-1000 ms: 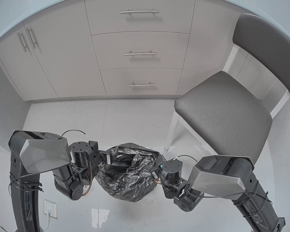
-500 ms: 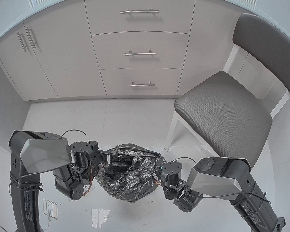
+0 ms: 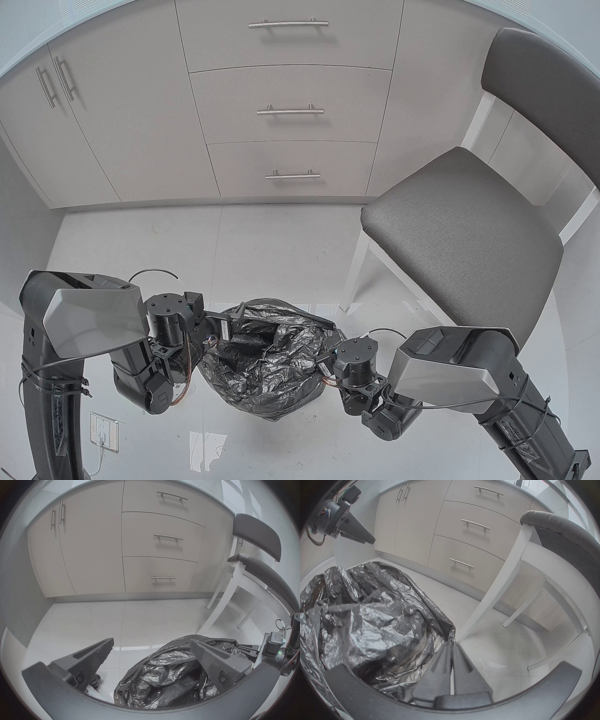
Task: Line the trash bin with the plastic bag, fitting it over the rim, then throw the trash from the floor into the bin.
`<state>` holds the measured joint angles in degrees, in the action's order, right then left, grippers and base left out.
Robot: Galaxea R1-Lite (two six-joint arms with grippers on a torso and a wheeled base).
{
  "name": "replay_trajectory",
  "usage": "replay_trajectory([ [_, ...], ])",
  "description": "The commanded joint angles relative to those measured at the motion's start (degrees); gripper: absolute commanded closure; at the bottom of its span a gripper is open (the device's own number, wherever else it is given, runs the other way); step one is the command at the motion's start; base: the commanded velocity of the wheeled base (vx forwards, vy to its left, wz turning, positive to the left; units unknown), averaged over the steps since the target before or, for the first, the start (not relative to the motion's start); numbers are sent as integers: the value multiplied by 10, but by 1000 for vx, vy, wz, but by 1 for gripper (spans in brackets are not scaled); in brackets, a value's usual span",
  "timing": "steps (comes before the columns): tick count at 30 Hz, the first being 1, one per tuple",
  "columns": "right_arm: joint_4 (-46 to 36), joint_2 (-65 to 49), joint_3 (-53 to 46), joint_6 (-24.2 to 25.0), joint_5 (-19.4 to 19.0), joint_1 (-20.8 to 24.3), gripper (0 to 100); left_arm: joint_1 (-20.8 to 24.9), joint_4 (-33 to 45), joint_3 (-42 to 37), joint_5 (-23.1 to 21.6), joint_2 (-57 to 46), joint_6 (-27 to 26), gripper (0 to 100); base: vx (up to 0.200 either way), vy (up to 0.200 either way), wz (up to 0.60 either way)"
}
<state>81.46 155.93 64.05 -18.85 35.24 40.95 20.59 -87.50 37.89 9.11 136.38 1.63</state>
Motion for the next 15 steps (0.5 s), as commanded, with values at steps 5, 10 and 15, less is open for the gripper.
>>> replay_trajectory([
  [5,1,1,-2,0,0,0,100,0,0,0,0,2,0,0,0,0,0],
  [10,-3,3,1,0,0,-7,100,0,0,-1,0,2,0,0,0,0,0],
  [15,0,4,1,1,0,-12,0,0,0,-1,0,2,-1,0,0,0,0],
])
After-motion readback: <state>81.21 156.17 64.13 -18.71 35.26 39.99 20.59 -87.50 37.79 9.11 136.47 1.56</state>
